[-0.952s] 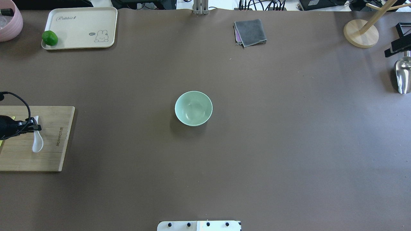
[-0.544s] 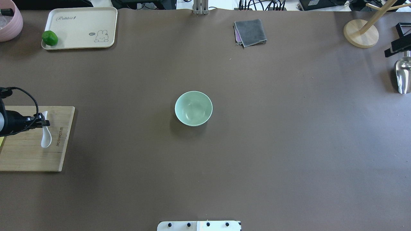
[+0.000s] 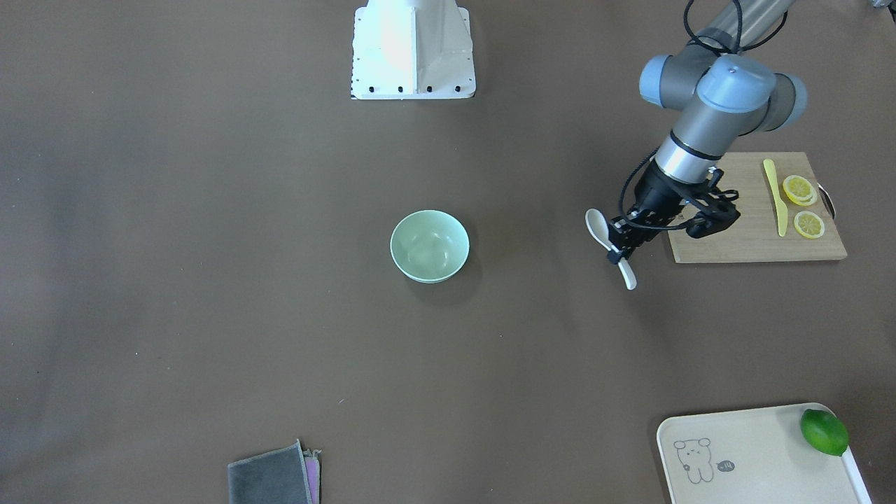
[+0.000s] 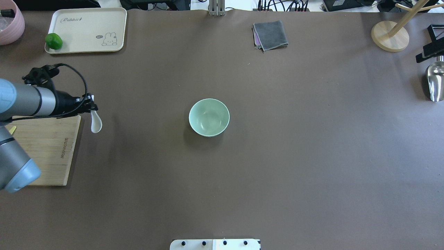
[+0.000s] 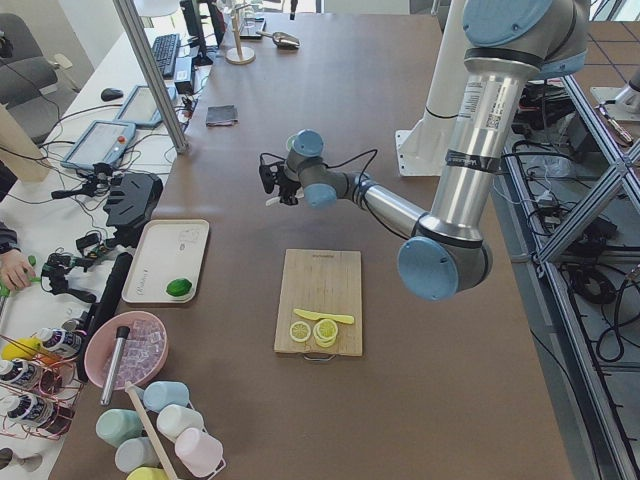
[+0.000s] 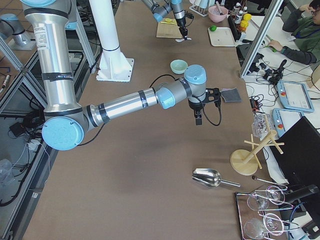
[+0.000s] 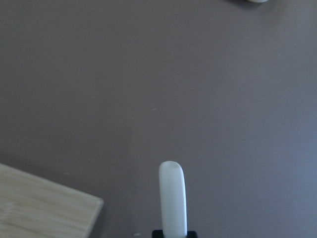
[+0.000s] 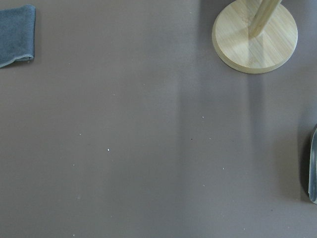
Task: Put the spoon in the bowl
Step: 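Lift the white spoon with the left gripper and carry it over the bowl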
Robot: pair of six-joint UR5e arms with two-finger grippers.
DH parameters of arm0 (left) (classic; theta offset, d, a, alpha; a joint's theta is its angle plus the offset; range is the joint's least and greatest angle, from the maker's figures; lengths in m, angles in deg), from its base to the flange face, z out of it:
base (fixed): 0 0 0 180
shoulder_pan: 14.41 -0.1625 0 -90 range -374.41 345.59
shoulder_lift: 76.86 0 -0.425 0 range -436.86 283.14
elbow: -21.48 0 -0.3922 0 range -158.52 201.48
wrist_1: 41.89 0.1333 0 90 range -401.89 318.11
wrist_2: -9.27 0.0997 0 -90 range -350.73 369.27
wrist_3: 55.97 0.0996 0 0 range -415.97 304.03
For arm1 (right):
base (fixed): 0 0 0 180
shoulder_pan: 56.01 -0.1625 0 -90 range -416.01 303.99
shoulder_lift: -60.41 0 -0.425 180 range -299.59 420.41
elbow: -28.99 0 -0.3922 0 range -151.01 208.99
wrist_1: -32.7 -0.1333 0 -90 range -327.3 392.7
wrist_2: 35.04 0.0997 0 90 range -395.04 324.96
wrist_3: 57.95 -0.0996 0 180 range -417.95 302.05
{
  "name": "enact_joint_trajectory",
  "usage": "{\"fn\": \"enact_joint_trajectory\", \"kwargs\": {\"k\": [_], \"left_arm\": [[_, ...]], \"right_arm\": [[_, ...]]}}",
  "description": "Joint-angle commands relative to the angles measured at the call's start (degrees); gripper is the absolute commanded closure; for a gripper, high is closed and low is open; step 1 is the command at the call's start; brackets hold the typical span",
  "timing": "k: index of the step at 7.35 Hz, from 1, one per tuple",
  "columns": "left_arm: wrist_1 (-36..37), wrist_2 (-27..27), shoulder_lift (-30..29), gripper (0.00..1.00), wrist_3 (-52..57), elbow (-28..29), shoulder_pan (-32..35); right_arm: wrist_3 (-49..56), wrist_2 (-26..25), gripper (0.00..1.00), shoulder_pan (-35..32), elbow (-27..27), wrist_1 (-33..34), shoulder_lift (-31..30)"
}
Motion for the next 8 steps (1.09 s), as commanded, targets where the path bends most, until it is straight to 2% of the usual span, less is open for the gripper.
{"fn": "enact_joint_trajectory", "kwargs": {"k": [1,3,5,6,7,8], "left_arm": [[6.28,5.64,-12.72,1.00,-6.66,2.58,-5.33],[6.28,8.32,-16.97,1.00,-7.99,6.28,-7.99],[6.28,15.14,-18.57,1.00,-9.14,6.38,-13.24],[6.28,16.40,-19.18,0.74,-9.14,6.21,-14.57],[6.20,16.50,-19.10,0.23,-8.54,6.29,-14.94],[6.20,16.67,-18.66,0.03,-8.01,6.12,-14.94]], "right_arm": [[-0.02,0.00,0.00,0.02,-0.12,0.00,-0.28],[-0.02,0.00,0.00,0.02,-0.21,0.00,-0.28],[-0.02,0.00,0.00,0.02,-0.30,-0.09,-0.54],[-0.02,0.00,0.00,0.02,-0.30,-0.09,-0.54],[-0.02,0.00,0.00,0.02,-0.21,-0.09,-0.63],[-0.02,0.00,0.00,0.02,-0.30,-0.09,-0.63]]}}
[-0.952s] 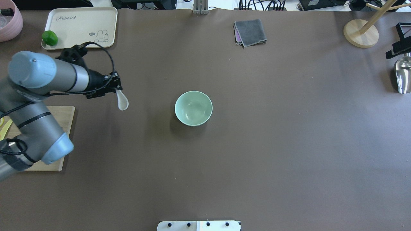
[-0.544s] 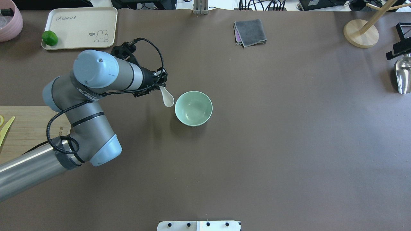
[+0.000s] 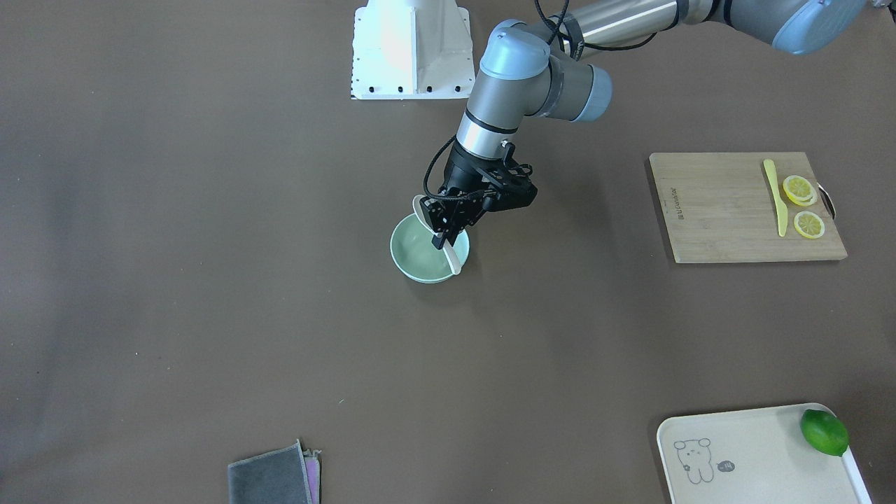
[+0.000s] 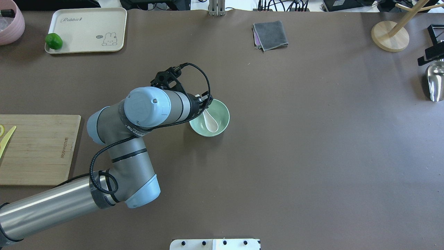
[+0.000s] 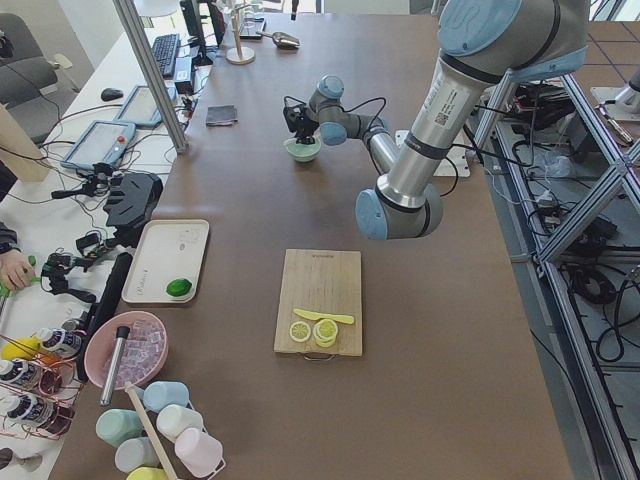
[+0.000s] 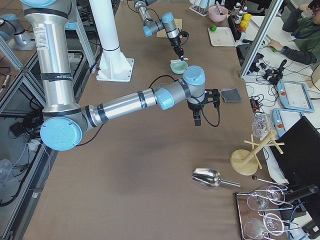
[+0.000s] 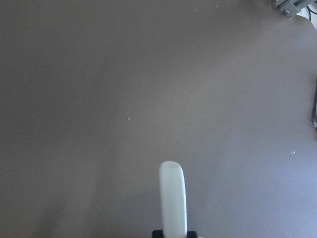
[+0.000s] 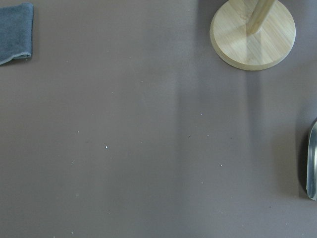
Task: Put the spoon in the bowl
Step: 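Lift the white spoon with the left gripper and carry it over the bowl, then lower the spoon into the bowl and open the left gripper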
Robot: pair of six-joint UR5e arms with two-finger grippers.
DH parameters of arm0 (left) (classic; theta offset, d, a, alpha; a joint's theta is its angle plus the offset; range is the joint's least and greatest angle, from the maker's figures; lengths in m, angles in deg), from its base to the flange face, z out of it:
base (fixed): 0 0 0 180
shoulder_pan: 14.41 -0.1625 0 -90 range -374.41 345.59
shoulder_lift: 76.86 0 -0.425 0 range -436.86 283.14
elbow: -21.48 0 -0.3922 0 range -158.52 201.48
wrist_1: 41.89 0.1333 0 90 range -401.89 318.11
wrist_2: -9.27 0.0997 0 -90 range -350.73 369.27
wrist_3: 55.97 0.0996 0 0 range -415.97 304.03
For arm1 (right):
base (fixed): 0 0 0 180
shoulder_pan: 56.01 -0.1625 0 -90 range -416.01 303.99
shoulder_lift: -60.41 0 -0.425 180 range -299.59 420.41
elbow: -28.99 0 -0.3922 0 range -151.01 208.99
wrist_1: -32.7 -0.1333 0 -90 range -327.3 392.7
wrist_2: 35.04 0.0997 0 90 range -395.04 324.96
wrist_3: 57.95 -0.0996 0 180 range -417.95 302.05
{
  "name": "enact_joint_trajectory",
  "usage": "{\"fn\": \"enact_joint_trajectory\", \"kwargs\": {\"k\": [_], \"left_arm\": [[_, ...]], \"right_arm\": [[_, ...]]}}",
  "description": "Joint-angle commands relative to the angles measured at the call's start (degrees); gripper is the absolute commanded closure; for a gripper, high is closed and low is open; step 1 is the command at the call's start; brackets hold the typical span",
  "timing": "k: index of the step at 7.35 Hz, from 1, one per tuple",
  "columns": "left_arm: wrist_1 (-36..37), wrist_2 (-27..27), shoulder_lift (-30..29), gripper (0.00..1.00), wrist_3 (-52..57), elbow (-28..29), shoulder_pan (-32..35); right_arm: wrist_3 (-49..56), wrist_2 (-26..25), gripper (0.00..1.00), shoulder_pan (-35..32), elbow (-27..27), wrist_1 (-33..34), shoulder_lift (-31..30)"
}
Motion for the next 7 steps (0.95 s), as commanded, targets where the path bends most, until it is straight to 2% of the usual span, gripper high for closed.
{"fn": "enact_joint_trajectory", "kwargs": {"k": [1,4,5,6,7], "left_arm": [[-0.03,0.54,0.32,0.03,0.86,-0.21,-0.29],[0.06,0.19,1.19,0.02,2.62,-1.87,0.50],[1.01,-0.77,5.63,0.02,7.50,-6.40,1.20],[6.85,-4.43,10.12,0.02,15.29,-13.58,3.30],[17.88,-8.82,12.08,0.02,21.11,-19.22,6.80]], "right_arm": [[0.00,0.00,0.00,-0.09,-0.02,0.00,-0.21],[0.09,-0.26,0.00,0.00,-0.02,0.00,-0.56],[0.70,-0.70,0.00,-0.09,-0.02,-0.09,-1.52],[0.88,-1.75,0.00,-0.70,-0.11,-3.92,-3.88],[0.88,-4.11,0.00,-0.62,0.68,-15.44,-9.30]]}}
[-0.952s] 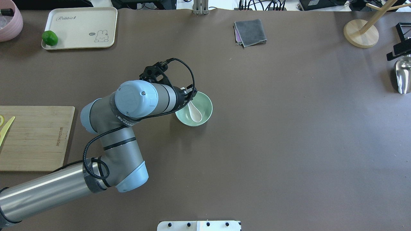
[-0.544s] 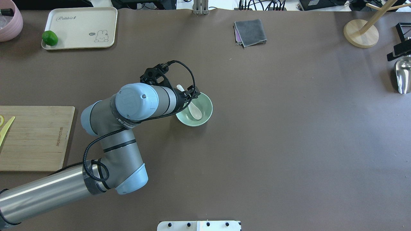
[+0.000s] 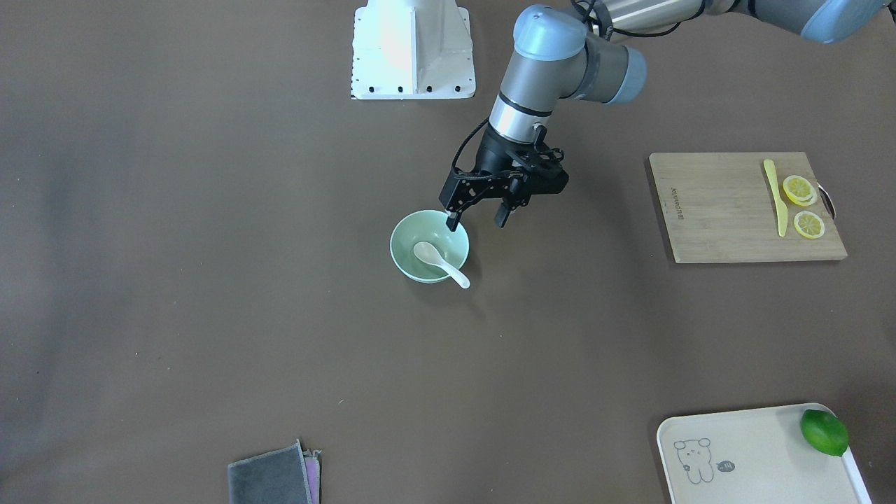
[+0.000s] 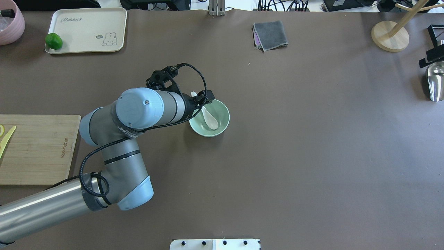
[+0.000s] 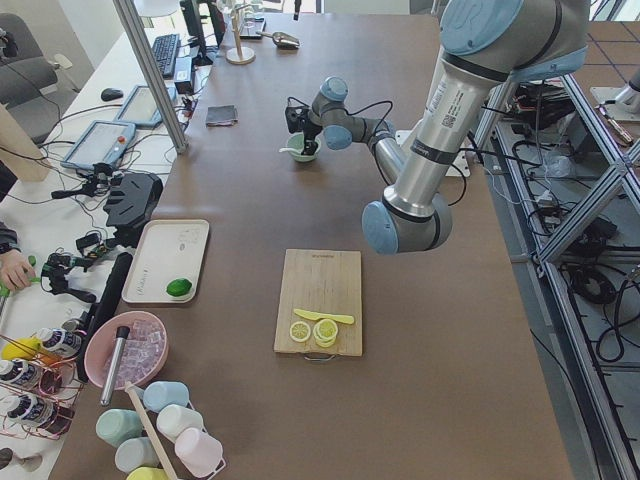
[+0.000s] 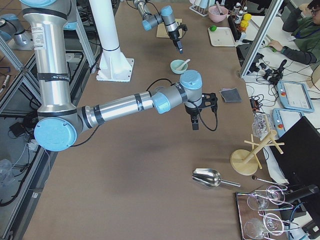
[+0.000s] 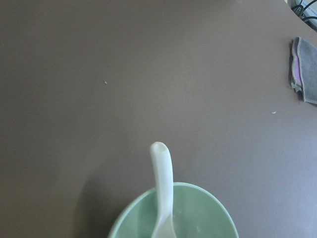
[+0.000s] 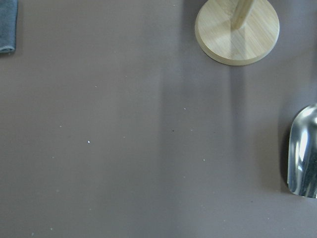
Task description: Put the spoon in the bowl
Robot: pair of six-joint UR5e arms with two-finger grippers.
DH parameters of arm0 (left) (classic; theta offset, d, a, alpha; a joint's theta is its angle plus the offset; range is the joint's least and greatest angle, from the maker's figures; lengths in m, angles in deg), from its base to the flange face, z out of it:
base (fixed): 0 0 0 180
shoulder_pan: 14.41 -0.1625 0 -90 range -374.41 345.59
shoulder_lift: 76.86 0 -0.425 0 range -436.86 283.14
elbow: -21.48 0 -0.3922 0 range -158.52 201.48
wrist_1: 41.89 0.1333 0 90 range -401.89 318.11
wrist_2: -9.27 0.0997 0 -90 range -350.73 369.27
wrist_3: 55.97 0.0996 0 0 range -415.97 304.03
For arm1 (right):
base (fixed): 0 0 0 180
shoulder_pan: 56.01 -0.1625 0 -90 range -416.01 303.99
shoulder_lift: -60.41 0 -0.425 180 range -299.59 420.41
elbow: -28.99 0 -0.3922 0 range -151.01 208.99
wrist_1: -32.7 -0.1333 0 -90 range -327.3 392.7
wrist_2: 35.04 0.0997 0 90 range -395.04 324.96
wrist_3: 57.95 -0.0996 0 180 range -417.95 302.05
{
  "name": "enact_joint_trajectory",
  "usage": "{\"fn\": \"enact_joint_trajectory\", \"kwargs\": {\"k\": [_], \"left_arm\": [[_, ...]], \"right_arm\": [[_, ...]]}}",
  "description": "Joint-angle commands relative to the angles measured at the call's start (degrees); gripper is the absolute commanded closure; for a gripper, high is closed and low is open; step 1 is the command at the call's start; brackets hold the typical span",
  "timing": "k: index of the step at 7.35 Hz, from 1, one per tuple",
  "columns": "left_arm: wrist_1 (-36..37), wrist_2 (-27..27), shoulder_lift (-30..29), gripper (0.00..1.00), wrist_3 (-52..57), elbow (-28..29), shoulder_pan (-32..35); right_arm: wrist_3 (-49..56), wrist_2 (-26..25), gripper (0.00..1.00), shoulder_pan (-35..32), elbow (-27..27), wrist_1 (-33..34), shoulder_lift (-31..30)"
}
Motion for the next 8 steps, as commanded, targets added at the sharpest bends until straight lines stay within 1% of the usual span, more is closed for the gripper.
{"fn": "enact_joint_trajectory", "kwargs": {"k": [1,2,3,4,5,6,7,8], "left_arm": [[20.16,-6.88,3.64,0.02,15.65,-11.21,6.89],[25.92,-8.55,3.99,0.02,22.70,-13.78,10.67],[28.50,-13.18,6.08,0.02,30.42,-15.02,15.93],[28.44,-19.14,10.19,0.02,40.68,-15.73,22.68],[28.35,-24.86,14.58,0.02,52.70,-15.82,30.14],[28.52,-28.83,18.37,0.02,64.40,-14.35,37.09],[28.61,-29.57,20.76,0.02,75.13,-11.55,42.04],[28.87,-29.66,22.61,0.02,81.68,-7.95,45.04]], "right_arm": [[0.40,-3.64,0.00,-0.24,2.67,-19.29,-9.23],[0.58,-3.83,0.00,-0.15,4.09,-21.64,-12.23],[0.75,-4.27,0.00,-0.24,5.23,-21.84,-13.83],[1.19,-7.92,0.00,-0.24,5.33,-21.76,-14.98],[4.85,-10.22,0.00,-0.15,5.24,-18.53,-14.73],[11.32,-9.46,0.00,-0.41,3.50,-7.63,-13.07],[17.39,-9.02,0.00,-3.20,-0.34,11.10,-7.31],[24.41,-8.93,0.00,-4.79,-3.69,31.30,-0.38]]}}
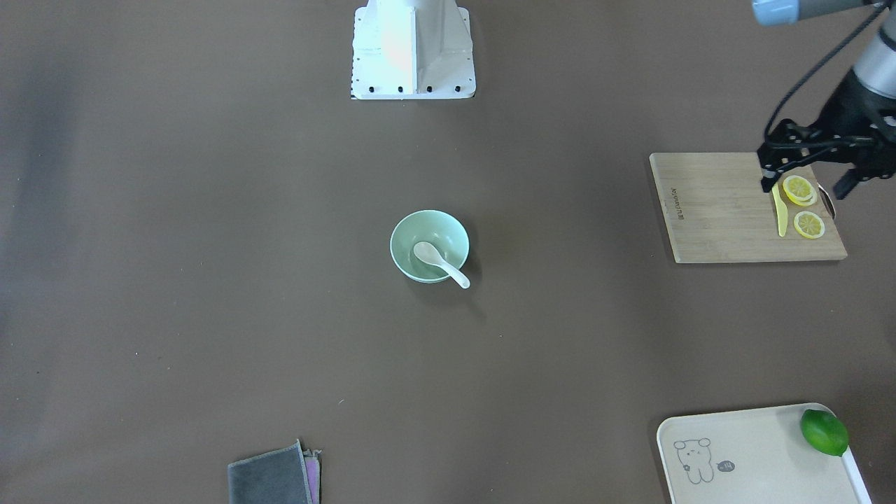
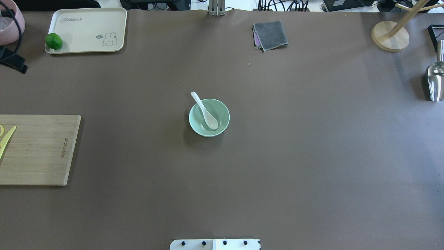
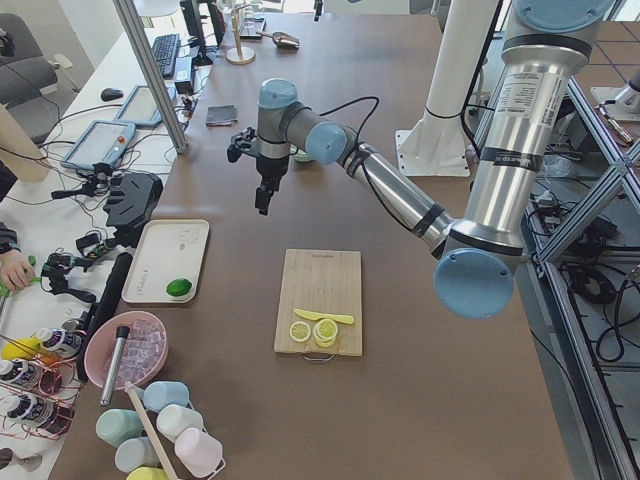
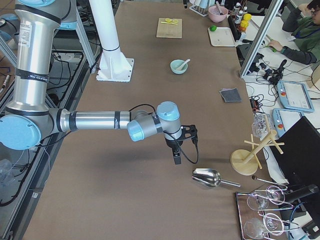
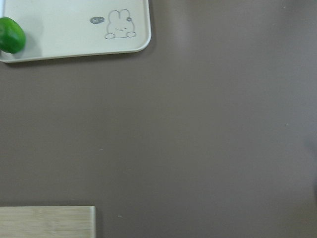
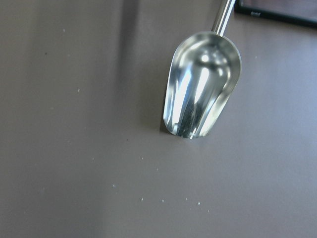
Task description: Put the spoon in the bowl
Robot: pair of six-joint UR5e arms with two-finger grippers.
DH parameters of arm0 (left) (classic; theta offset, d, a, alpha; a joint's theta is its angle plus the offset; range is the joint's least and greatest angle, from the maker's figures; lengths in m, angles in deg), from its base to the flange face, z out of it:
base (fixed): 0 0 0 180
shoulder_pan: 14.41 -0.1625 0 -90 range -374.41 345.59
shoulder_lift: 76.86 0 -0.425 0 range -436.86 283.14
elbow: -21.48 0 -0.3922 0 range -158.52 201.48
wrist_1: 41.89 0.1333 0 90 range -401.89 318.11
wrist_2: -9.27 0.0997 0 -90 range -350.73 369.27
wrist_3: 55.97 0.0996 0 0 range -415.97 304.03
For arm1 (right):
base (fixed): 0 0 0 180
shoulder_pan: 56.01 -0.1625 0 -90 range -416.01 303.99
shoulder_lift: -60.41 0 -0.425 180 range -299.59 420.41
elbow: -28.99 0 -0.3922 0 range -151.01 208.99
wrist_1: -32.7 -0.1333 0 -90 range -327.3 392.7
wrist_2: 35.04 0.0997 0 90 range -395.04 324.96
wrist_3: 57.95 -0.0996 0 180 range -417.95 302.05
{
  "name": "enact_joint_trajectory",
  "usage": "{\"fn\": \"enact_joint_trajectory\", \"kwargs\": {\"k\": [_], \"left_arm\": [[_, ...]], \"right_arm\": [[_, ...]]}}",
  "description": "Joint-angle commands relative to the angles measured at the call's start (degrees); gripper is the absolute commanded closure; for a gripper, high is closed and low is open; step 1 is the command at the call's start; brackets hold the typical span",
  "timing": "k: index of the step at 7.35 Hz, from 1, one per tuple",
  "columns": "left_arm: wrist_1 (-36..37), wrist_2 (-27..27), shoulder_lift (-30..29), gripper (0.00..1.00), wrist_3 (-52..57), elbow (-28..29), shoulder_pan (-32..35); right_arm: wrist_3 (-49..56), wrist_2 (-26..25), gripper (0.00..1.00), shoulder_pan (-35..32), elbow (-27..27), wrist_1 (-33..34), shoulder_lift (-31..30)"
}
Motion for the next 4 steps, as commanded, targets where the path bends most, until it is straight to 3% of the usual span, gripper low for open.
{"fn": "enact_joint_trajectory", "kwargs": {"k": [1,2,4], "left_arm": [[0.35,-1.38,5.48,0.02,11.23,5.26,5.84],[0.36,-1.29,6.21,0.02,11.24,6.23,6.28],[-4.28,-2.07,11.12,0.02,14.99,8.51,10.57]], "right_arm": [[18.26,2.20,0.00,-5.69,-4.39,36.92,11.99],[21.75,5.87,0.00,-6.50,-3.43,37.29,9.85],[21.43,6.17,0.00,-7.38,-1.42,30.14,4.14]]}}
